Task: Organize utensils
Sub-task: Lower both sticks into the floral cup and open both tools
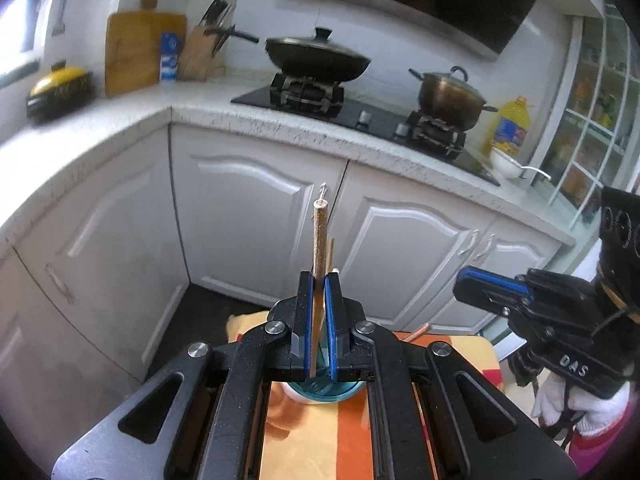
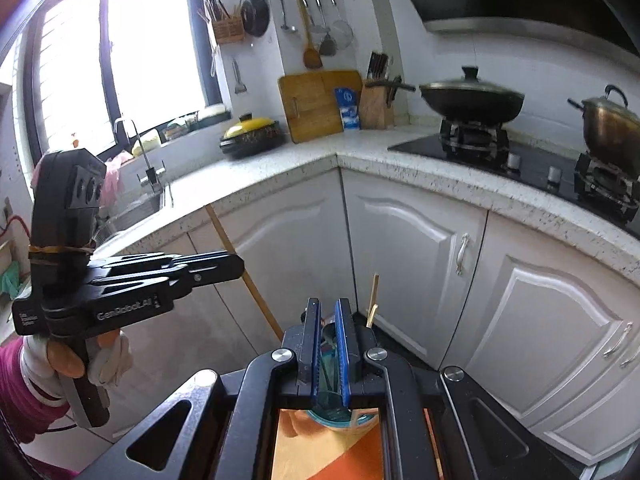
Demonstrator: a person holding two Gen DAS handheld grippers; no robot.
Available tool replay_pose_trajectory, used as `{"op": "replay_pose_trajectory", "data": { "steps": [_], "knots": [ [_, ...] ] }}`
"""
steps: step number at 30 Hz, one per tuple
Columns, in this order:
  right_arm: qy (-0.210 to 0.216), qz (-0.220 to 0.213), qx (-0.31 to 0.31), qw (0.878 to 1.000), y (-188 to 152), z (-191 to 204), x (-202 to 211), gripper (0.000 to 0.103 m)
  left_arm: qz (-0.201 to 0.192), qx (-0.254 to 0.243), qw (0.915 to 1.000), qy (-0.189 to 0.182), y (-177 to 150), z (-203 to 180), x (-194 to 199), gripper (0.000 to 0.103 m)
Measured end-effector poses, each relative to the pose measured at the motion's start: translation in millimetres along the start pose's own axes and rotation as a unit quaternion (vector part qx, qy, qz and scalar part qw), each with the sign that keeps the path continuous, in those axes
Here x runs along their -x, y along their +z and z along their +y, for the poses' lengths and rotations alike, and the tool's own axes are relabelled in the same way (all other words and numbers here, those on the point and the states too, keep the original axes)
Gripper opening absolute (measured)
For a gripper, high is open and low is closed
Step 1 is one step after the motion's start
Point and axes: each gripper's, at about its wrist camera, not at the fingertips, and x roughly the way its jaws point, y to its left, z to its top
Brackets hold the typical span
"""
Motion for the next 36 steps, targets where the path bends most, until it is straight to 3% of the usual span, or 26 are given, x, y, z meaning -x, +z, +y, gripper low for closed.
{"op": "replay_pose_trajectory", "data": {
  "steps": [7,11,16,25,29,36],
  "knots": [
    [0.014,0.029,-0.046,0.998,-34,-31,-11,0.007,0.002,0.009,1.0,0.0,-5,4,-18,0.004],
    [0.015,0.059,-0.049,0.997,-59,-37,-24,0.026,0.002,0.006,1.0,-0.001,-4,1,-20,0.004],
    [0.028,0.079,-0.058,0.995,-78,-39,-48,0.027,0.005,0.003,1.0,-0.001,-4,0,-19,0.004],
    [-0.037,0.109,-0.014,0.993,-79,-35,-95,0.027,0.011,0.003,0.9999,-0.011,-2,-2,-21,0.004],
    [-0.045,0.123,-0.002,0.991,-79,-32,-107,0.027,0.012,0.002,0.9998,-0.014,-1,-1,-22,0.004],
    [-0.05,0.14,0.007,0.989,-82,-31,-122,0.007,0.012,0.003,0.9998,-0.014,0,0,-23,0.004]
  ]
}}
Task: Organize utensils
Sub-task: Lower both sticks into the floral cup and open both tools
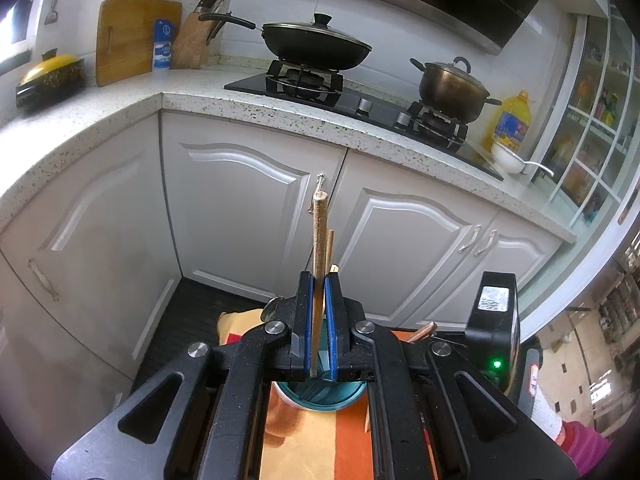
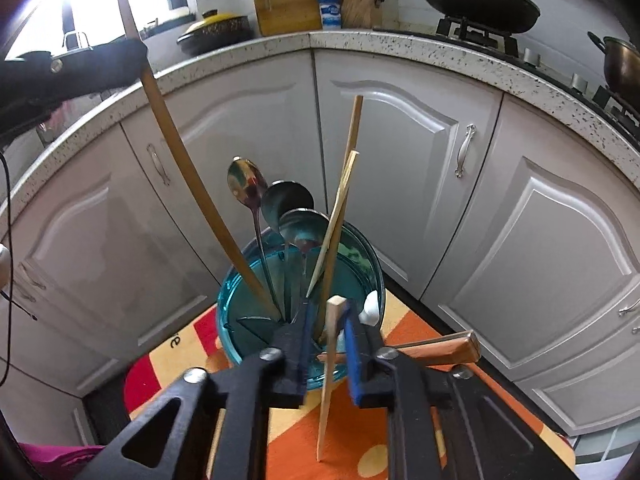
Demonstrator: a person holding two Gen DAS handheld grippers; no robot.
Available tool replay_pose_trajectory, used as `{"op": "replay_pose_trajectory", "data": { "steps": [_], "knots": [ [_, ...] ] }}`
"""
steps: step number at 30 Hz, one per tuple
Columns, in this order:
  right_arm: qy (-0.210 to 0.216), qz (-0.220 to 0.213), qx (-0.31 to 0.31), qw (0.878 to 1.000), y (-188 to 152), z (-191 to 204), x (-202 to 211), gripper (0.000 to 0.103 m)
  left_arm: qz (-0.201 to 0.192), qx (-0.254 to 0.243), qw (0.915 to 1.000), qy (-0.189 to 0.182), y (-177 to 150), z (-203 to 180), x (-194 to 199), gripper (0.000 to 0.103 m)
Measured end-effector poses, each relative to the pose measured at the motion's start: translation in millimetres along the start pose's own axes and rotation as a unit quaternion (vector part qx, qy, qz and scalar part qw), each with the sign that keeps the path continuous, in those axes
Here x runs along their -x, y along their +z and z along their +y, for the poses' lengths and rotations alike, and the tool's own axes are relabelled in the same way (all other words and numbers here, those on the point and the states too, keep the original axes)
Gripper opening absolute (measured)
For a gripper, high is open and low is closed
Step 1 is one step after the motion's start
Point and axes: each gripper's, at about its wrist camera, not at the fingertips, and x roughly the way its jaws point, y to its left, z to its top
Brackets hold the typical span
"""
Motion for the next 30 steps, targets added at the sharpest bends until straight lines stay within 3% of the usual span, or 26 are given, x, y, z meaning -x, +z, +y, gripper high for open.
{"op": "replay_pose_trajectory", "data": {
  "steps": [8,16,21,30],
  "knots": [
    [0.052,-0.032,-0.012,0.998,1,-1,40,0.007,-0.001,0.0,1.0,0.006,2,4,0,0.004],
    [0.102,-0.087,-0.003,0.991,32,9,100,0.007,-0.005,-0.005,0.9999,0.013,4,3,2,0.004],
    [0.078,-0.132,0.0,0.988,56,13,118,0.007,0.002,-0.002,0.9998,0.022,0,4,-5,0.004],
    [0.046,-0.161,-0.022,0.986,67,17,94,0.007,0.022,0.006,0.9993,0.03,-14,9,-24,0.004]
  ]
}}
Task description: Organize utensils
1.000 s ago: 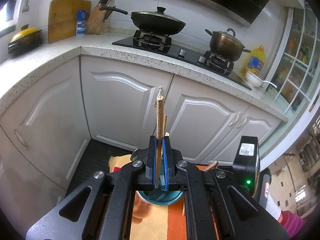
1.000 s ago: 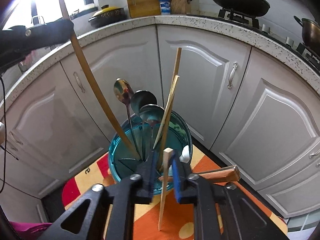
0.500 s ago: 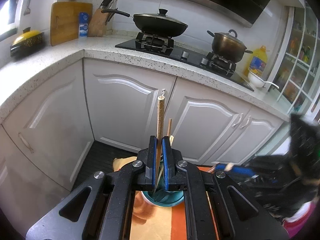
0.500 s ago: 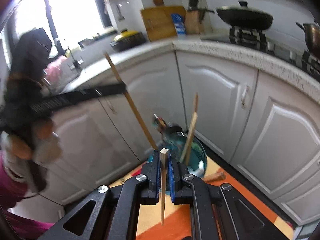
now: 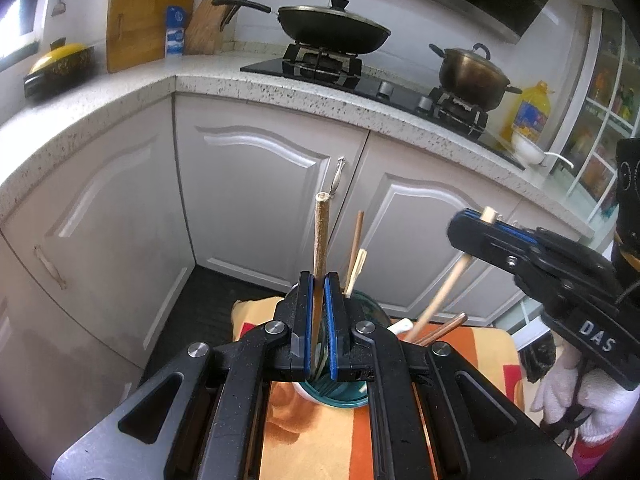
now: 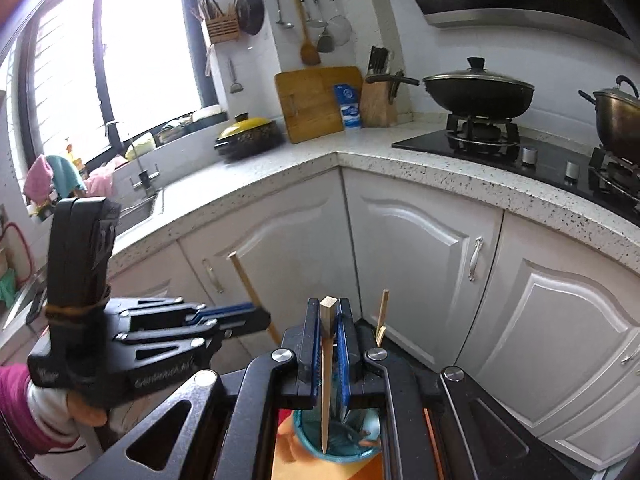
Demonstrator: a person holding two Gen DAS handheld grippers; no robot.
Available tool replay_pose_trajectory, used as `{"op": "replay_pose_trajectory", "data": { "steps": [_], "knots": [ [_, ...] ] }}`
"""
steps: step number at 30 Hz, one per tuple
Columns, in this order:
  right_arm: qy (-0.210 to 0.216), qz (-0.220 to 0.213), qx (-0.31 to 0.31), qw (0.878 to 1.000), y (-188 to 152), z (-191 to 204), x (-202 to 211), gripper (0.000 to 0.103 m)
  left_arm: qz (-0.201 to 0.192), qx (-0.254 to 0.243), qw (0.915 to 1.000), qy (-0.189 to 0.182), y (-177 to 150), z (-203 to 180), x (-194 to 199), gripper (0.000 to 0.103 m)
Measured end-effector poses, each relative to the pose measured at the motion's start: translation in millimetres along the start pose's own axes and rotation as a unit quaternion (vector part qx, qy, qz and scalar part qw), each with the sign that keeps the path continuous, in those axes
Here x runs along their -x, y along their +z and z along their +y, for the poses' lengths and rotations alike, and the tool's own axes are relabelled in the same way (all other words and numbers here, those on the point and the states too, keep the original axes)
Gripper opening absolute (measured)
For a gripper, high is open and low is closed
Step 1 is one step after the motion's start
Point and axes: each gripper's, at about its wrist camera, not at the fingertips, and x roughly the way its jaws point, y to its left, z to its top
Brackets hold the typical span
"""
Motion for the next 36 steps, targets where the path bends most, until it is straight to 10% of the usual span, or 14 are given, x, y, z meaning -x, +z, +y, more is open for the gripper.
{"op": "replay_pose_trajectory", "data": {
  "steps": [15,19,36],
  "knots": [
    [-0.002,0.097,-0.044,0.994,-59,-25,-43,0.007,0.033,0.012,0.9994,-0.004,-20,-2,-20,0.008],
    [-0.004,0.096,-0.043,0.994,-64,-26,-28,0.021,0.031,0.021,0.9992,-0.009,-21,-2,-15,0.034],
    [-0.048,0.079,-0.034,0.995,-111,1,23,0.041,0.021,-0.009,0.999,0.039,-75,-24,11,0.041]
  ]
}}
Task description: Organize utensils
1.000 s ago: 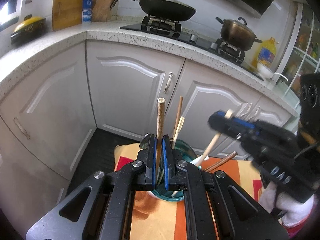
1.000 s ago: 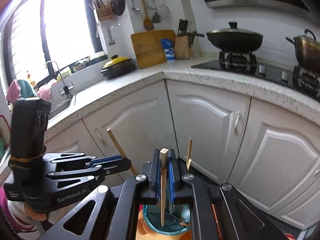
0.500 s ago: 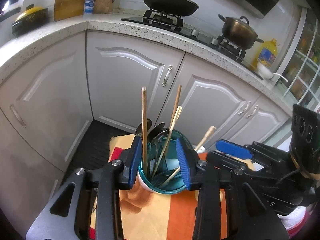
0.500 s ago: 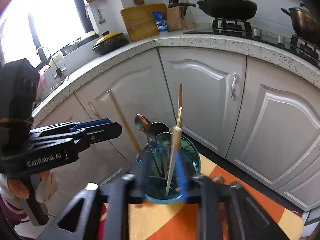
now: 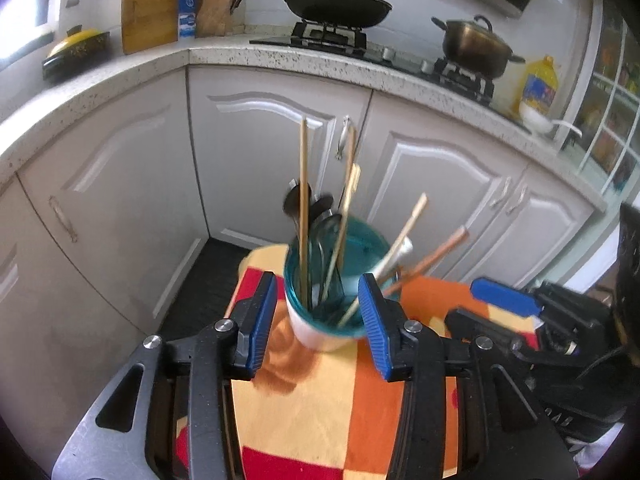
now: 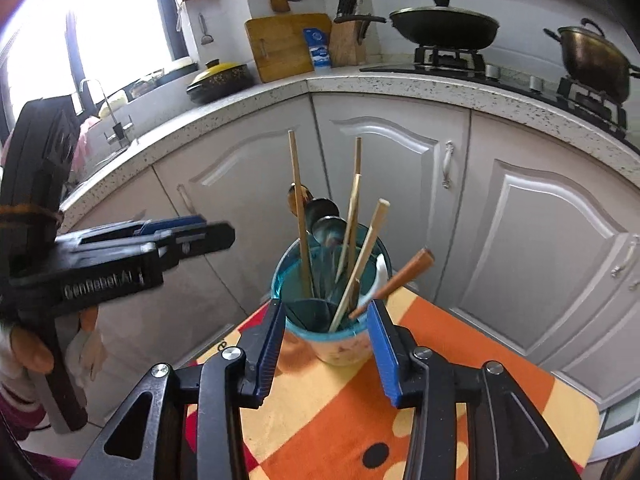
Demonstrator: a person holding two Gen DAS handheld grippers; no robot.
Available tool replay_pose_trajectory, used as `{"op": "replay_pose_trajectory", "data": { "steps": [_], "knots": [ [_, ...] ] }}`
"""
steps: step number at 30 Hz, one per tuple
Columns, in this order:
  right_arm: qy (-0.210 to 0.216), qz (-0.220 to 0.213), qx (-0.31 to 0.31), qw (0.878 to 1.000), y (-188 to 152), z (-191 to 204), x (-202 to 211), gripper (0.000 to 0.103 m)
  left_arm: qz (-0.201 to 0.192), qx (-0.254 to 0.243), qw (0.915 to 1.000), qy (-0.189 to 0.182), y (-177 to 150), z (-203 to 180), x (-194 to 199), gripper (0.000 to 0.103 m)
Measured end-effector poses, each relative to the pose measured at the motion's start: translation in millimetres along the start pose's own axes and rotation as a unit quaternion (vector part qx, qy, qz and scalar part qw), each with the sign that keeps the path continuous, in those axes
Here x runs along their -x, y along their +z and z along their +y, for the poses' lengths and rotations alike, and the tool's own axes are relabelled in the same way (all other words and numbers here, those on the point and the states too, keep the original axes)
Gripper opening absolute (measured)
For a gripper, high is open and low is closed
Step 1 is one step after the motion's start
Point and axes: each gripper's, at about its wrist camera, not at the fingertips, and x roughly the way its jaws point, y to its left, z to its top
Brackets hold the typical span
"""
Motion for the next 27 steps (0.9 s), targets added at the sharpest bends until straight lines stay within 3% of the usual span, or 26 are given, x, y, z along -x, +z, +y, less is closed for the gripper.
{"op": "replay_pose_trajectory", "data": {
  "steps": [6,18,22,27],
  "knots": [
    [-0.024,0.003,-0.024,0.999,-13,-5,2,0.041,0.001,0.004,0.9999,0.015,-23,-8,2,0.041],
    [-0.054,0.003,-0.043,0.998,-21,-4,9,0.044,-0.025,-0.005,0.9989,0.038,-30,-20,22,0.041],
    [-0.056,-0.001,-0.048,0.997,-22,-1,12,0.056,-0.028,-0.007,0.9987,0.041,-30,-20,25,0.041],
    [-0.062,-0.009,-0.043,0.997,-21,3,17,0.058,-0.031,-0.008,0.9986,0.043,-31,-21,28,0.041]
  ]
}}
